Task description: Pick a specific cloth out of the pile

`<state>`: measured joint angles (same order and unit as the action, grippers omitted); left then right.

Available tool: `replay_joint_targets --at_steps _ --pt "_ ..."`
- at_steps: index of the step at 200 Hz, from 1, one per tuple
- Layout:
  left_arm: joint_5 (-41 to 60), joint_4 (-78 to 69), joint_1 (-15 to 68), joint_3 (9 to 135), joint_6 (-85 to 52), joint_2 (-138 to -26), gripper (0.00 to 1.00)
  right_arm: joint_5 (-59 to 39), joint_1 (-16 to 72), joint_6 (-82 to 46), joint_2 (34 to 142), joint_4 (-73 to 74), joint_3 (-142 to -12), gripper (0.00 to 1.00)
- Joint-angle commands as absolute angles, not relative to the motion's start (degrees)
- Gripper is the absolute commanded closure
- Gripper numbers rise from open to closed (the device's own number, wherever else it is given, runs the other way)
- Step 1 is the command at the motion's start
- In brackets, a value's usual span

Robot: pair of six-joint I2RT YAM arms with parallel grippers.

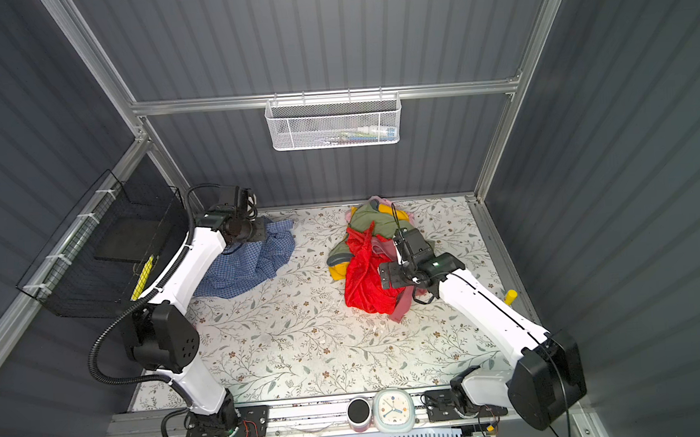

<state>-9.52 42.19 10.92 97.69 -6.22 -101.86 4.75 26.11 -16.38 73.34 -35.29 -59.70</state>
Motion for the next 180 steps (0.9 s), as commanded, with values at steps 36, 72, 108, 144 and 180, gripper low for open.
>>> replay_joint_targets --at_steps 36,72,108,144,180 --pt "-12.60 43.86 8.20 100.24 -5.21 -114.00 1.00 6.81 25.84 -16.43 71.54 -36.78 -59.29 0.01" --pt "-8.14 42.62 6.50 96.17 -7.32 -118.72 1.00 7.00 25.80 -16.31 71.24 -37.35 -58.68 0.01" --pt "-6.93 42.20 6.42 92.38 -7.86 -119.98 0.33 7.41 24.65 -14.88 71.27 -37.19 -57.93 0.01" --pt "-6.40 35.03 6.70 84.57 -9.29 -110.45 0.00 8.54 22.68 -10.26 65.06 -29.66 -51.74 0.01" --pt "-9.91 24.18 7.67 70.42 -9.26 -95.58 0.00 10.22 18.63 -2.99 55.61 -13.29 -40.61 0.01"
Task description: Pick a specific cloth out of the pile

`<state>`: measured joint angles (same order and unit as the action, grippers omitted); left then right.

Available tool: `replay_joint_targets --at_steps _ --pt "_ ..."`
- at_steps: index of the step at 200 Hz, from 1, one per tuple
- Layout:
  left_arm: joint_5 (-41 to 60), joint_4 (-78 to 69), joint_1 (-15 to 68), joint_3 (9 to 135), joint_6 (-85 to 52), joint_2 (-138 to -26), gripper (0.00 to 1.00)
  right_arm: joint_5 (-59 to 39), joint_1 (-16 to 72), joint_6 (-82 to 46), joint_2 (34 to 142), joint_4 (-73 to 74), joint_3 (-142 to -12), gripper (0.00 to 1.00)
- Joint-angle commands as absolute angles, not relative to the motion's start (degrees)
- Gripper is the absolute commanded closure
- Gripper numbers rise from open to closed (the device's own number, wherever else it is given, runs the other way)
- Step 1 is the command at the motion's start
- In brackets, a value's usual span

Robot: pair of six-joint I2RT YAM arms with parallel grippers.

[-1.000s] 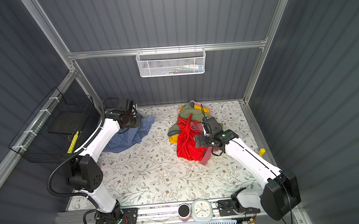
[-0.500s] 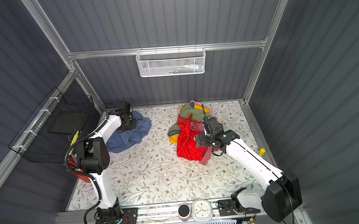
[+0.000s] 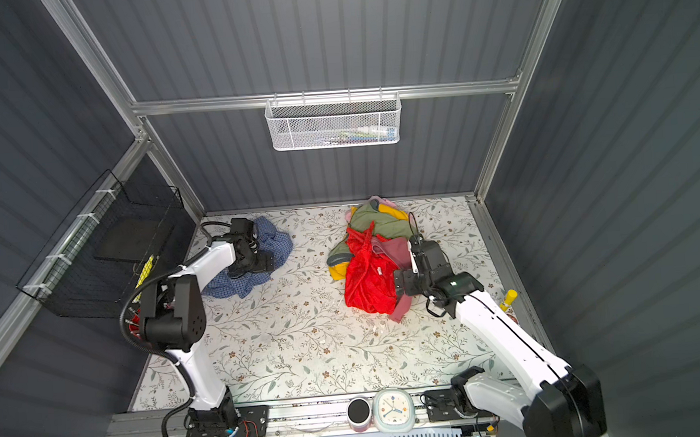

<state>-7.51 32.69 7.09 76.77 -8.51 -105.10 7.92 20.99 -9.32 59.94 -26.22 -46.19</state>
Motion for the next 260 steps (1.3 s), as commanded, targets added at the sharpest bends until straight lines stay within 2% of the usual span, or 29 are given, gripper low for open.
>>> replay_joint_targets --at_steps 1,54,82,105,133,147,157,174,183,193,203,216,260 --pt "-10.05 23.74 7.70 69.93 -9.20 -95.38 0.00 10.21 18.50 -2.81 55.40 -12.93 -40.17 0.01" --pt "-16.10 5.50 8.35 47.59 -6.50 -77.94 0.00 9.87 9.18 -0.30 50.59 22.31 -20.43 0.01" --pt "-19.92 -12.01 8.35 34.85 -3.70 -73.98 0.00 7.34 4.42 -1.91 57.97 42.27 -12.66 0.01" --pt "-23.60 -27.64 8.35 26.85 -0.51 -76.20 0.00 4.29 1.08 -1.94 69.34 57.53 -10.22 0.01" --pt "-24.03 -41.21 8.26 23.61 0.87 -84.18 0.00 -0.76 -4.07 -3.14 75.23 57.68 -13.52 0.01" --pt "-23.04 -45.37 7.89 24.86 1.87 -87.99 0.00 -4.20 -6.11 -4.47 81.38 64.20 -12.87 0.01" --pt "-18.29 -47.27 5.59 26.17 -0.72 -91.23 0.00 -6.51 -6.85 -5.08 85.61 71.48 -12.41 0.01" --pt "-14.66 -56.79 4.24 26.05 0.51 -99.49 0.00 -7.47 -7.33 -5.00 81.78 59.01 -15.28 0.01" --pt "-12.32 -49.68 4.02 26.68 -0.25 -96.93 0.00 -8.44 -7.38 -4.85 83.17 59.47 -16.35 0.01" --pt "-12.48 -56.28 4.03 25.83 0.85 -98.94 0.00 -9.30 -7.33 -4.81 84.23 59.02 -17.64 0.01" --pt "-11.77 -48.60 4.04 27.75 0.13 -97.44 0.00 -8.97 -7.13 -4.31 82.84 53.87 -18.93 0.01" --pt "-11.26 -53.36 4.04 26.94 0.82 -98.71 0.00 -8.89 -7.11 -4.44 83.80 57.10 -18.26 0.01" --pt "-10.92 -51.04 4.04 27.47 0.62 -98.34 0.00 -8.87 -7.12 -4.47 83.60 56.69 -18.27 0.01"
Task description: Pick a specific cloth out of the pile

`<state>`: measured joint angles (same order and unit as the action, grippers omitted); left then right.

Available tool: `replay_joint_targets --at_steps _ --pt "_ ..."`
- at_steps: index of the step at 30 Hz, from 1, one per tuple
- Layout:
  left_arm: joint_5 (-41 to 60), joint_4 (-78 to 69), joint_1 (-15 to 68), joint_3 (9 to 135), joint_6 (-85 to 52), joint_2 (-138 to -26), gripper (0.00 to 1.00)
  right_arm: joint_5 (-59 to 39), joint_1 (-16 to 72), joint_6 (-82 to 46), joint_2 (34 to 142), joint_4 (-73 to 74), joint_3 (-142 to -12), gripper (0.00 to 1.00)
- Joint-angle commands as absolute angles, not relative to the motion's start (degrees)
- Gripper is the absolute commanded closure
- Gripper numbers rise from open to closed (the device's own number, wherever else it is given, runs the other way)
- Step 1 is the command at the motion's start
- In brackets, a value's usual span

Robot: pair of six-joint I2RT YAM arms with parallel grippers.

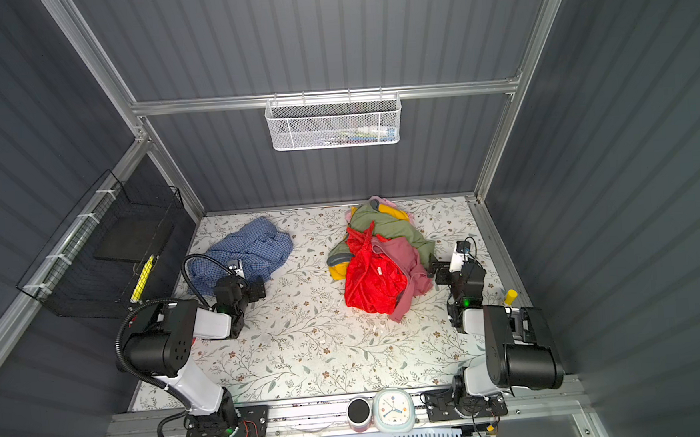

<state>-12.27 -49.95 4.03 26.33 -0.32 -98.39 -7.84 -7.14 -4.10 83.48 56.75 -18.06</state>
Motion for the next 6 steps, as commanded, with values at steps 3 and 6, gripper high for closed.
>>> replay_joint_targets --at_steps 3,6 --pt "-11.07 -51.88 4.04 27.30 0.83 -98.52 0.00 -8.83 -7.12 -4.47 83.73 56.94 -18.20 0.01" --pt "-11.18 -51.89 4.04 27.24 0.66 -98.44 0.00 -8.81 -7.11 -4.44 83.66 56.82 -18.22 0.01"
